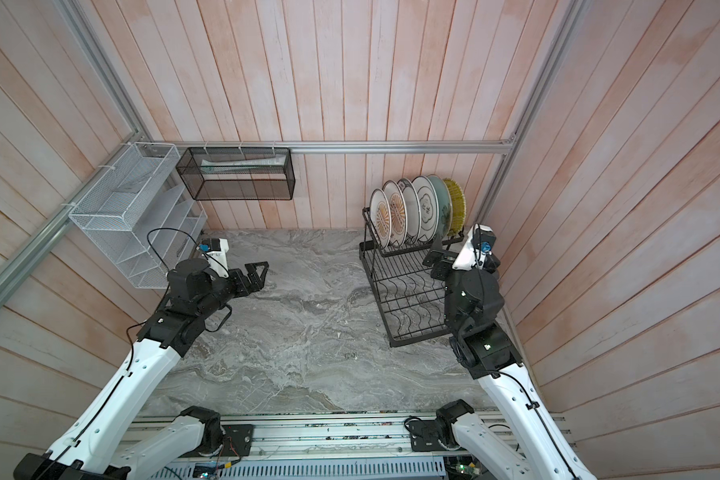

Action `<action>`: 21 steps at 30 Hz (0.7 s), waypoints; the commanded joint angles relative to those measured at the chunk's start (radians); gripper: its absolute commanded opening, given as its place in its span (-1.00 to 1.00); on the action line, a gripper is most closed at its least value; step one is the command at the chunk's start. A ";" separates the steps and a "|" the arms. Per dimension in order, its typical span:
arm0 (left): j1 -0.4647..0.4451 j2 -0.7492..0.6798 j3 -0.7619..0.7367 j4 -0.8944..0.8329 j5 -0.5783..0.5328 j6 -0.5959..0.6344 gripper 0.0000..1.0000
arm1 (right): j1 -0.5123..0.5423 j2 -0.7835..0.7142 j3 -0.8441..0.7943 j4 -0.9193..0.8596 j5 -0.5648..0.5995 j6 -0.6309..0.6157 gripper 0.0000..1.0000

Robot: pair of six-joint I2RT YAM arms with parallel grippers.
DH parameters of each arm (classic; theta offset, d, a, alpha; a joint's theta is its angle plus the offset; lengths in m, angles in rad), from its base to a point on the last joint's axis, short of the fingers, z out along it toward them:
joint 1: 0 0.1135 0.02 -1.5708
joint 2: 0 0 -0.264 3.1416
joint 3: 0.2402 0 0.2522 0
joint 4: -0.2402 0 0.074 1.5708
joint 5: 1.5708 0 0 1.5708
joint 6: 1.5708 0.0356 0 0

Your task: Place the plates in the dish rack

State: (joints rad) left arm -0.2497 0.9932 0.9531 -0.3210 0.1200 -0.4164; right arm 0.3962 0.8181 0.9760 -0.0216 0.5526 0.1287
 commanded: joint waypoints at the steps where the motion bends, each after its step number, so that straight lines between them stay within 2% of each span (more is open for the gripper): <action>1: -0.002 -0.070 -0.029 0.067 0.018 0.039 1.00 | -0.027 0.007 -0.066 -0.035 -0.094 0.060 0.96; 6: -0.002 -0.113 -0.068 0.050 -0.138 0.114 1.00 | -0.037 -0.018 -0.198 0.070 -0.154 0.057 0.96; 10: -0.003 -0.182 -0.164 0.097 -0.229 0.134 1.00 | -0.077 -0.051 -0.347 0.216 -0.211 0.033 0.96; 15: -0.002 -0.295 -0.387 0.306 -0.417 0.172 1.00 | -0.184 -0.079 -0.521 0.416 -0.340 0.069 0.96; 18: -0.001 -0.326 -0.506 0.429 -0.547 0.189 1.00 | -0.233 -0.066 -0.562 0.450 -0.377 0.062 0.96; 21: -0.001 -0.299 -0.623 0.625 -0.583 0.270 1.00 | -0.253 -0.042 -0.586 0.481 -0.389 0.034 0.96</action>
State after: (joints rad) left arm -0.2508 0.6815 0.4049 0.0700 -0.3492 -0.2340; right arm 0.1562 0.7662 0.4019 0.3470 0.2188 0.1787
